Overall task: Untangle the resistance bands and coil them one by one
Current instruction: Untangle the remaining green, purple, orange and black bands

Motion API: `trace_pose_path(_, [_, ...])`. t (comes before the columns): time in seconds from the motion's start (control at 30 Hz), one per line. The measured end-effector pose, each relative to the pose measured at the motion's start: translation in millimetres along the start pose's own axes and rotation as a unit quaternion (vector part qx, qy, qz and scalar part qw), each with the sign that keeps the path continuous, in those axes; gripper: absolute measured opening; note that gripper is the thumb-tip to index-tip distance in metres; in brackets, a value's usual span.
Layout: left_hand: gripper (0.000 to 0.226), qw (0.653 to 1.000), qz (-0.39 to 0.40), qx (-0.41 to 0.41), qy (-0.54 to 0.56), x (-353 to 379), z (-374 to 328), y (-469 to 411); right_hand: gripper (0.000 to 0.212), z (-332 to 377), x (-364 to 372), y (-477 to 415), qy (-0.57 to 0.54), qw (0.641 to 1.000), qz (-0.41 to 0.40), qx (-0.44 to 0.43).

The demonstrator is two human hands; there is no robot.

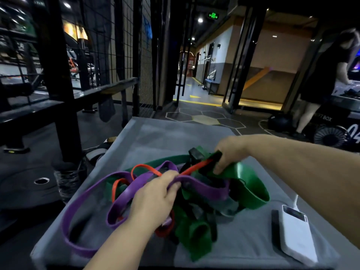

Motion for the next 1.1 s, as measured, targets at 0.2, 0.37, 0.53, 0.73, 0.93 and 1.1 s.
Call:
trace_pose_path(0.2, [0.045,0.988,-0.125,0.042,0.085,-22.8,-21.2,-7.9,0.056,2.0,-82.4,23.6,-0.04,0.911,-0.406,0.059])
trace_pose_path(0.37, [0.051,0.971,-0.15,0.103,0.153,-28.8,-37.9,-16.9,0.018,-4.0,-98.1,69.0,-0.169,0.74,-0.647,0.067])
trace_pose_path(0.53, [0.053,0.986,-0.097,0.062,0.123,-7.0,-22.6,-31.5,0.023,-28.1,-32.6,37.4,-0.115,0.88,-0.441,0.132])
trace_pose_path(0.73, [0.053,0.999,0.05,-0.002,0.005,24.6,9.1,-38.3,0.039,-52.1,66.2,7.5,-0.054,0.986,-0.11,0.115])
trace_pose_path(0.93, [0.066,0.998,0.059,0.0,-0.034,29.5,24.9,-37.8,0.053,-63.4,50.2,31.7,-0.309,0.917,-0.232,0.101])
trace_pose_path(1.1, [0.02,0.998,0.054,0.028,-0.015,26.6,23.0,-36.2,0.053,-71.4,11.3,62.4,-0.547,0.692,-0.46,0.1])
Point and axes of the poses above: each hand's wrist, its own y-axis away from the middle knuckle, its own x-axis out of the palm, z = x × y, the point moved 4 cm from there along -y, towards the middle knuckle, and after that the axes turned 14 degrees about -x, right-handed, at the moved point
